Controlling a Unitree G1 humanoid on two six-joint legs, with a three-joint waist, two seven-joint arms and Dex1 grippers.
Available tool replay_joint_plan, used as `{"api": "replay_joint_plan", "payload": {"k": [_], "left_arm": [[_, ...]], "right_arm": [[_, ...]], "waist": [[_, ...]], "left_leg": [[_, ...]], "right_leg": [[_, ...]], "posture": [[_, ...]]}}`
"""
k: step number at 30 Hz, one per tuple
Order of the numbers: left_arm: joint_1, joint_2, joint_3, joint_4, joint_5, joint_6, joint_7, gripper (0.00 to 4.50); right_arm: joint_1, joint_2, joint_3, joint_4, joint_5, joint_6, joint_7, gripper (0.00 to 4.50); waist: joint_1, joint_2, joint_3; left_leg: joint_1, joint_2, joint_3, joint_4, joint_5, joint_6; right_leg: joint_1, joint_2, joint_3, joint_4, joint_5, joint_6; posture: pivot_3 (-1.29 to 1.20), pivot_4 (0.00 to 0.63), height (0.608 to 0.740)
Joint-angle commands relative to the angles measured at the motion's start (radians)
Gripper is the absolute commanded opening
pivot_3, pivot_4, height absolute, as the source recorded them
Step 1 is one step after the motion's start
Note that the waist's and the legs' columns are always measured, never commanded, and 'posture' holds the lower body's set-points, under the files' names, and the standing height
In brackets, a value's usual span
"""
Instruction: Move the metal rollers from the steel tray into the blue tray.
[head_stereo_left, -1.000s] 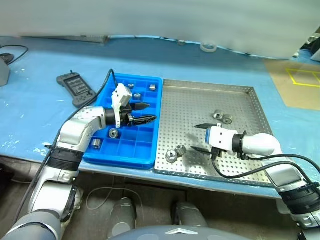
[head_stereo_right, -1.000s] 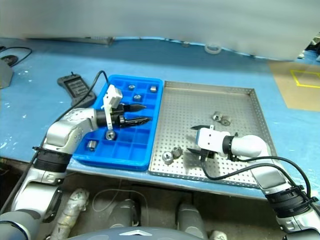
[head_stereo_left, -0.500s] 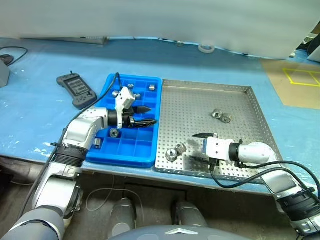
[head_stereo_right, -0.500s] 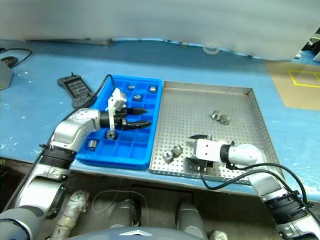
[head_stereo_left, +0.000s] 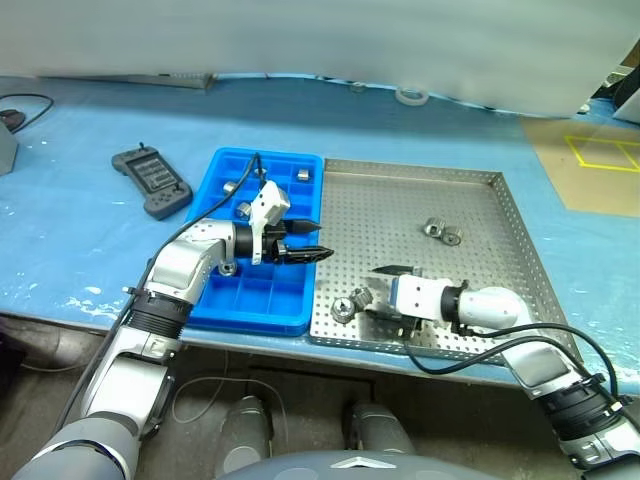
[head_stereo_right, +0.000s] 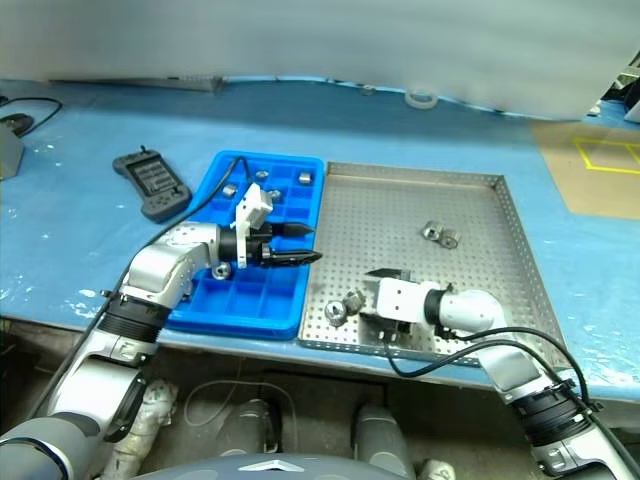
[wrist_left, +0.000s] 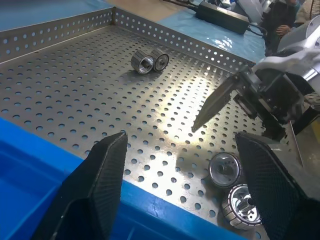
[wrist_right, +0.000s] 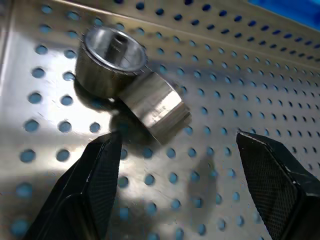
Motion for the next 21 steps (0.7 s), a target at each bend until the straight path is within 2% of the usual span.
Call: {"api": "replay_joint_plan", "payload": {"k": [1,8,11,16,17,21], "left_arm": [[-0.022,0.001,0.005,-0.01,-0.003,-0.003,-0.009,3.61],[-0.007,0.014,0.017,-0.03,-0.003,0.009,0.006,3.61],[0.003,0.023,0.022,-0.043,-0.005,0.015,0.013,3.65],[0.019,0.031,0.026,-0.055,-0.007,0.019,0.023,3.65],[0.02,0.031,0.026,-0.055,-0.008,0.019,0.024,3.65],[0.018,0.023,0.021,-0.047,-0.004,0.015,0.029,3.65]], "right_arm": [[-0.049,0.019,0.028,0.015,-0.021,-0.03,0.003,3.8],[-0.134,0.077,0.086,0.135,-0.051,-0.106,-0.001,3.8],[-0.143,0.084,0.098,0.169,-0.051,-0.128,0.01,3.16],[-0.127,0.066,0.085,0.143,-0.04,-0.138,0.024,1.43],[-0.123,0.061,0.08,0.131,-0.036,-0.133,0.028,1.2],[-0.117,0.05,0.075,0.112,-0.031,-0.118,0.04,1.2]], "waist": [[-0.007,0.0,0.0],[-0.013,0.0,0.0],[-0.012,0.0,0.0],[-0.011,0.0,0.0],[-0.011,0.0,0.0],[-0.01,0.0,0.0]], "left_leg": [[0.0,0.0,0.0,0.0,0.0,0.0],[0.0,0.0,0.0,0.001,0.0,0.0],[0.0,0.0,0.0,0.001,0.0,0.0],[0.0,0.0,0.0,0.002,0.0,0.001],[0.0,0.0,0.0,0.002,0.0,0.001],[0.0,0.0,0.0,0.002,-0.001,0.001]], "right_leg": [[0.0,0.0,0.0,0.0,0.0,0.0],[0.0,0.0,0.0,0.0,0.0,0.0],[0.0,0.0,0.0,0.0,0.0,0.0],[0.001,0.0,0.0,0.0,0.0,0.0],[0.001,0.0,0.0,0.0,0.0,0.0],[0.001,0.0,0.0,0.0,0.0,0.0]], "posture": [[-0.21,0.15,0.74],[-0.17,0.15,0.74],[-0.16,0.15,0.74],[-0.16,0.15,0.74],[-0.16,0.15,0.74],[-0.16,0.15,0.74]]}}
